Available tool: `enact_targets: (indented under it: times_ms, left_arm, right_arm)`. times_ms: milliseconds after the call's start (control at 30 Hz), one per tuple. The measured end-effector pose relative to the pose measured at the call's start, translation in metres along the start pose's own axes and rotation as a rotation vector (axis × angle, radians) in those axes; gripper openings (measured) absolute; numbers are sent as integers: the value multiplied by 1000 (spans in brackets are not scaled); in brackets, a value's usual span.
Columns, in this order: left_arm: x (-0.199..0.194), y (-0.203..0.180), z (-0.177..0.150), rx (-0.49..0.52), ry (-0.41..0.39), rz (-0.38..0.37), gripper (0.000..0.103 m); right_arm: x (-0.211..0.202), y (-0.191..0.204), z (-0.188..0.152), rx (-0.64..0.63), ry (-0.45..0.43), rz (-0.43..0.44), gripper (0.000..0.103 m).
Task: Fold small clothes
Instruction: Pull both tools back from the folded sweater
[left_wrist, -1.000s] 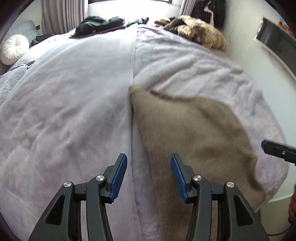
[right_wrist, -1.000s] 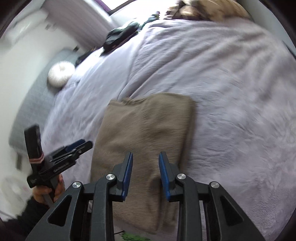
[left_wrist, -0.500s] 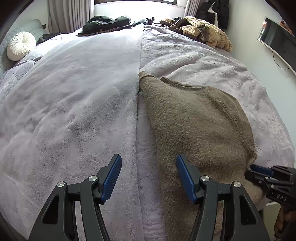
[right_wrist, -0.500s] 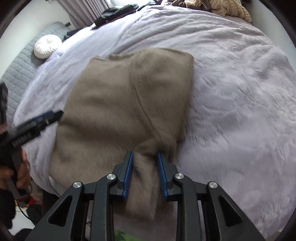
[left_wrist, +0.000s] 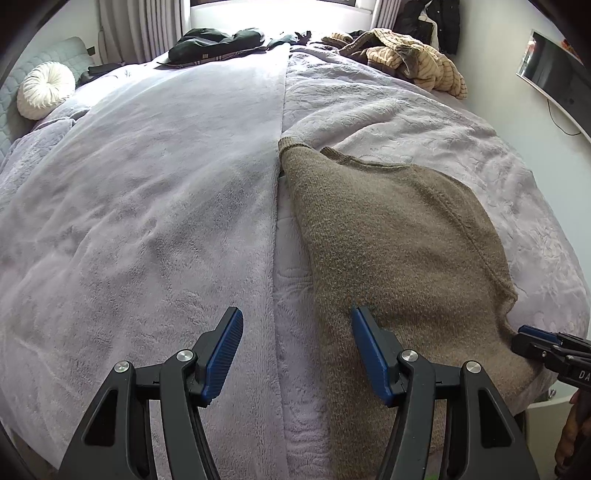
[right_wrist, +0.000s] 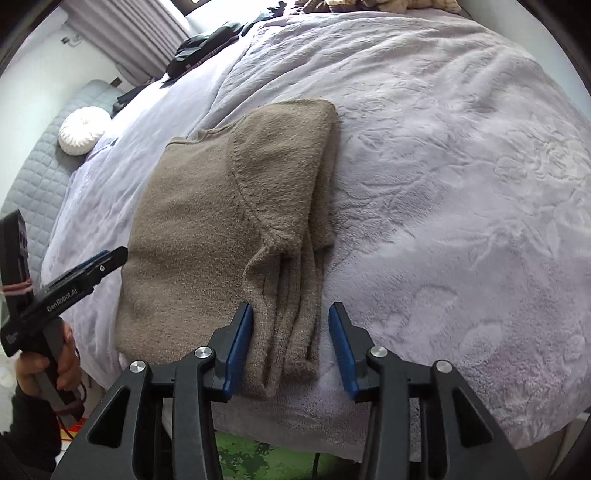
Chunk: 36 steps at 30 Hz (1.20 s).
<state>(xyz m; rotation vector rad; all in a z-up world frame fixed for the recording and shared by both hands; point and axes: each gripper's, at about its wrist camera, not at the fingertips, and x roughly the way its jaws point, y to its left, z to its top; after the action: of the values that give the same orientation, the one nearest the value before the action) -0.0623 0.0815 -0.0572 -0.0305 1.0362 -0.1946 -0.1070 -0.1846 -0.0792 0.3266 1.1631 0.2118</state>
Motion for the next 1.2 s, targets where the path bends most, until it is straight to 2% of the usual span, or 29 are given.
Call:
enact_targets:
  times_ms: [233,333,700,800,867,1033,1100,1167,1200]
  left_arm:
    - [-2,-1,1,-4,5,8,63]
    - [-3,-2,0,-14,7,10,63]
    - [-15,-7,7,-23,-3,4,63]
    - [-18,-12,12,-19,-2,8,63]
    - [-21,-14,15,-19,-6,8,63]
    - [-26,-22,20,-20,-2,4,63]
    - [-27,-26,22,-17,-1,13,63]
    - [-29,-29,24,-11,2,24,63]
    - [-30,-31,25,-9,5,31,63]
  right_arm:
    - [-5,2,6,16,-15,-16,47]
    - [-6,1,9,34,-24,-26,57]
    - [-13,7,25,45,-35,-40,59]
    - [-13,20,35,17,-32,-61,67]
    - [-14,29,41,-9,-33,-82,77]
    - [-16,51,57,-37,-29,-128,79]
    - [-16,56,61,-27,-22,-140,83]
    - [-16,58,64,-18,-20,-143,101]
    - [-16,60,65,-19,-20,-148,103]
